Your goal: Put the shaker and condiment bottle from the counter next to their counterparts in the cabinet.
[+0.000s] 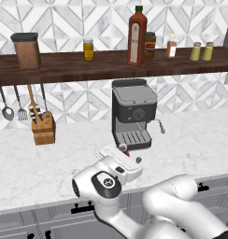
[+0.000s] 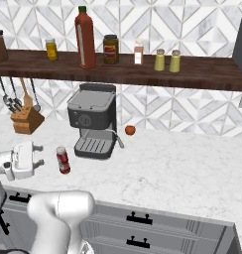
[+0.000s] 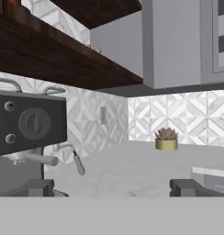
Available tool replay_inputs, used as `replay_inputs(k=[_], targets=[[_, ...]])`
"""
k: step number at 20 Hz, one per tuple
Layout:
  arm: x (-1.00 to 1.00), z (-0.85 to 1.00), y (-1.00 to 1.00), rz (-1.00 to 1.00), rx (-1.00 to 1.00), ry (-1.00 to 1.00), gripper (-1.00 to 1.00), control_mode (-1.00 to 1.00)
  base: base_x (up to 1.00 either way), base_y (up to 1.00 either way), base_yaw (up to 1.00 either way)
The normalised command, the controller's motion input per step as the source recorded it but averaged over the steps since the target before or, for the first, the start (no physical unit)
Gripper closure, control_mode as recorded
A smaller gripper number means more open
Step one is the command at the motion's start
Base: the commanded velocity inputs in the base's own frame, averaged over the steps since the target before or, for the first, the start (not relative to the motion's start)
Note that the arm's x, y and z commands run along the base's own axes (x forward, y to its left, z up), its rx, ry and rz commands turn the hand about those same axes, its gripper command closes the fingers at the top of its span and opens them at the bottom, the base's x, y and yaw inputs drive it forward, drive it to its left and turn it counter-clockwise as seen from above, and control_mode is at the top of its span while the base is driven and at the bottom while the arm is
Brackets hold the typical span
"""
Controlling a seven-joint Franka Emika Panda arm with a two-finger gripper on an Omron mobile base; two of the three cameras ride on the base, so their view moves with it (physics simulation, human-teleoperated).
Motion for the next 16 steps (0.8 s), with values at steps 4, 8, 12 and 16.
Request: replay_inputs(k=[4,8,12,16], targets=[[0.20,-0.62,0.64,-0.05,0.00,0.00,-1.00,-1.00,0.00,0.00,0.00],[0.35,-0.30,0.11,-0.02,0.00,0.00,-1.00,-1.00,0.00,0.00,0.00],[0.32,-0.33,0.04,-0.01,0.00,0.00,-1.00,-1.00,0.00,0.00,0.00],[0.19,-0.37,0.01,0.00,0.00,-0.01,-1.00,-1.00,0.00,0.00,0.00]])
